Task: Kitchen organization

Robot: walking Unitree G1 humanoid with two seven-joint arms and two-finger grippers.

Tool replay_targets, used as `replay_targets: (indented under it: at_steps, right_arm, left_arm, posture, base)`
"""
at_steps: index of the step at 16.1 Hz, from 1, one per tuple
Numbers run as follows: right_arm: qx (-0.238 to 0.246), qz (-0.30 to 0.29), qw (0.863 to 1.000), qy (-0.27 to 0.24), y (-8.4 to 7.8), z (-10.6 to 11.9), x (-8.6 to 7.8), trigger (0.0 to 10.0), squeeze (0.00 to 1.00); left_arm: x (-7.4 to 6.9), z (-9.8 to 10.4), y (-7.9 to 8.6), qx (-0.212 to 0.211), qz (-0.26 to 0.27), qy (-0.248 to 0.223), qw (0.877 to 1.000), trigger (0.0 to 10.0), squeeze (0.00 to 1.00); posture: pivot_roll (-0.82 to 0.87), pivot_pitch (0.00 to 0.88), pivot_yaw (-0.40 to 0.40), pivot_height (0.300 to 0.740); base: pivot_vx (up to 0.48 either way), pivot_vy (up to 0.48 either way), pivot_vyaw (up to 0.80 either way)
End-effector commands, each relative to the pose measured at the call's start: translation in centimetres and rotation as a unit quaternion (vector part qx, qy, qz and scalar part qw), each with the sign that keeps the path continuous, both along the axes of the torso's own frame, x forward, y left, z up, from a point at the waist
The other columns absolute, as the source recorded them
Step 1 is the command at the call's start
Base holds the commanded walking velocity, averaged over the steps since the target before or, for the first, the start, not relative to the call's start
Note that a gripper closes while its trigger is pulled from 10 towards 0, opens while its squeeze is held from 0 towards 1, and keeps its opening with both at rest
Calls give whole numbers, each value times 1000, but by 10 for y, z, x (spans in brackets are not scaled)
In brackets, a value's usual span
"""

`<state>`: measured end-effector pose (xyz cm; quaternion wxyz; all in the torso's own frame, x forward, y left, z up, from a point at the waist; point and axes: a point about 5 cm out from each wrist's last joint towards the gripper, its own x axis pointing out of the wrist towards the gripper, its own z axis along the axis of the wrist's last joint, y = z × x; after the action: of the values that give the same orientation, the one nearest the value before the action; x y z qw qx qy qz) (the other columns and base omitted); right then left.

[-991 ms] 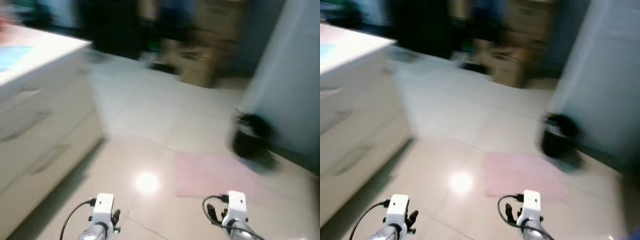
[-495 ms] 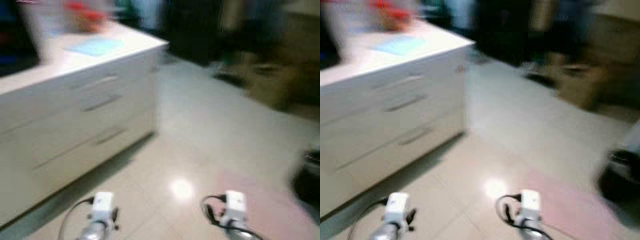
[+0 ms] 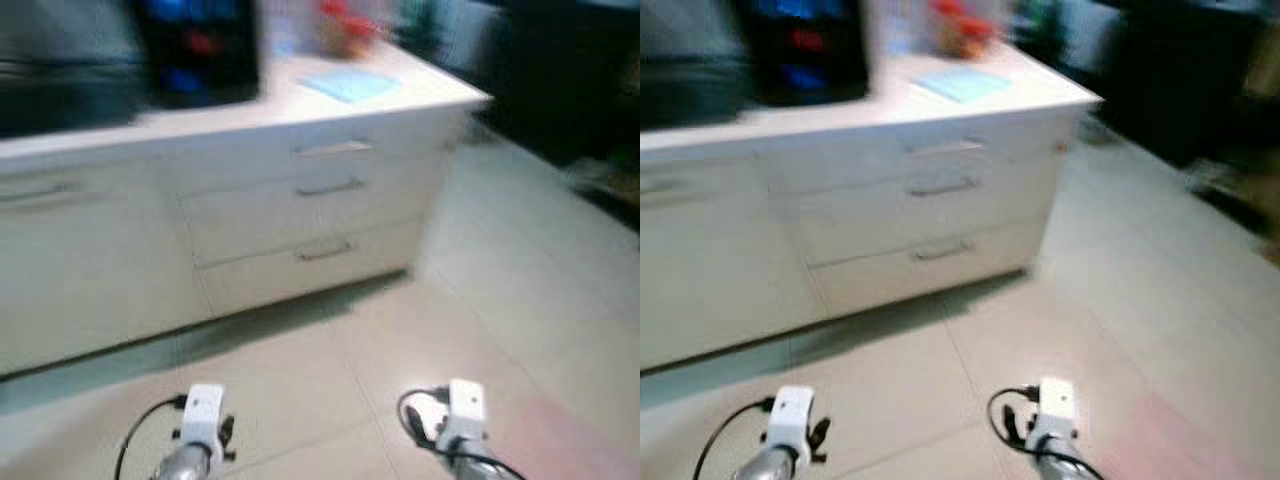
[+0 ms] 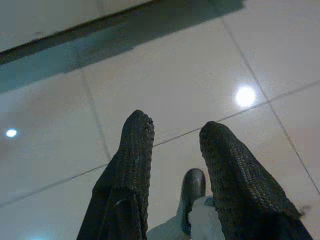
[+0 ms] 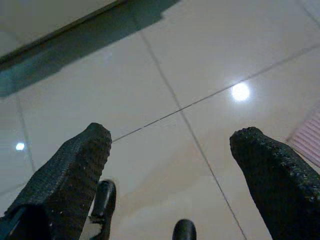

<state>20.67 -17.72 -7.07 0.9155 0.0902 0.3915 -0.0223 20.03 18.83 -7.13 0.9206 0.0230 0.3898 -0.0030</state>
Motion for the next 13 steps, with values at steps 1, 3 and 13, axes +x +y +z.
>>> replay_targets:
  at_steps: [1, 3, 13]
  right_arm:
    - [3, 2, 1000, -1, 0, 0, 0, 10000, 0]
    - [3, 3, 1000, -1, 1, 0, 1, 10000, 0]
    - [23, 6, 1000, -6, 4, 1, 1, 10000, 0]
  left_arm:
    - [-4, -2, -1, 1, 1, 8, 1000, 10000, 0]
    - [-3, -2, -1, 1, 3, 7, 1000, 10000, 0]
    - [-3, -2, -1, 0, 8, 7, 1000, 10000, 0]
  posture:
    - [128, 0, -12, 725]
    - [129, 0, -12, 725]
    - [134, 0, -14, 725]
  base:
    - [0, 0, 800]
    - [0, 0, 800]
    - [0, 0, 640]
